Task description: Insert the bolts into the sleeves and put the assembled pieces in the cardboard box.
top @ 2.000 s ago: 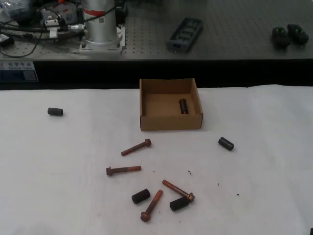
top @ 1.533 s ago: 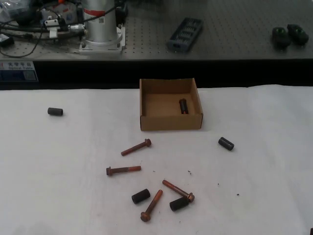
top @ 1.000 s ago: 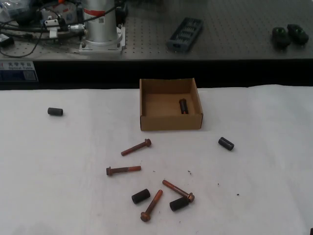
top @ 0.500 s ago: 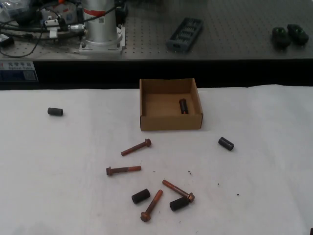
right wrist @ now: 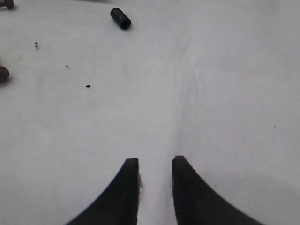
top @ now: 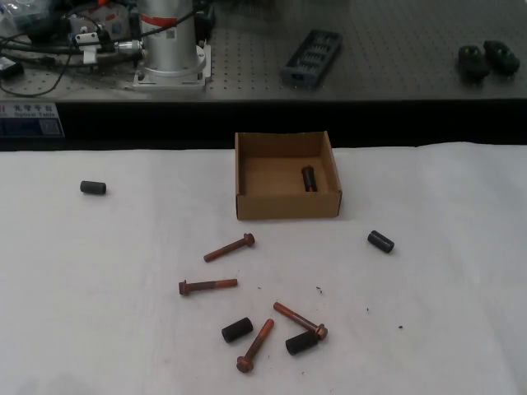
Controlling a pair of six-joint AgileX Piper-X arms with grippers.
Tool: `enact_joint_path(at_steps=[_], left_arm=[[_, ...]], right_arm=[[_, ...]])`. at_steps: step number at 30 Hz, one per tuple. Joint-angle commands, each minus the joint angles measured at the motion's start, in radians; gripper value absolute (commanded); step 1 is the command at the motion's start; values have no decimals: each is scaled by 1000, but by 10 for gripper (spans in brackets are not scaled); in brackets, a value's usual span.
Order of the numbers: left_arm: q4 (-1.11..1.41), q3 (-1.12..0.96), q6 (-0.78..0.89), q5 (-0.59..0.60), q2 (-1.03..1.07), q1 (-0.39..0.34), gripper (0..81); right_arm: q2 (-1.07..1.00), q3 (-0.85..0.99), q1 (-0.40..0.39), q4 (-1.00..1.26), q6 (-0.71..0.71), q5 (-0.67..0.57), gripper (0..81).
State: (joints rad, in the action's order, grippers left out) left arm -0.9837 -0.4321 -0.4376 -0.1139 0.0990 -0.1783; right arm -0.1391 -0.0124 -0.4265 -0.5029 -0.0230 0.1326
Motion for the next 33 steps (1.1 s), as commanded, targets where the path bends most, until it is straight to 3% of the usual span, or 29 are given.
enact_joint_path(at_steps=[1, 33], left_arm=[[12, -3, 12, -13, -4, -3, 222], [13, -1, 12, -20, -4, -3, 222]], right_arm=[[3, 12, -1, 7, -75, 12, 196], [3, 12, -1, 19, -55, -15, 196]])
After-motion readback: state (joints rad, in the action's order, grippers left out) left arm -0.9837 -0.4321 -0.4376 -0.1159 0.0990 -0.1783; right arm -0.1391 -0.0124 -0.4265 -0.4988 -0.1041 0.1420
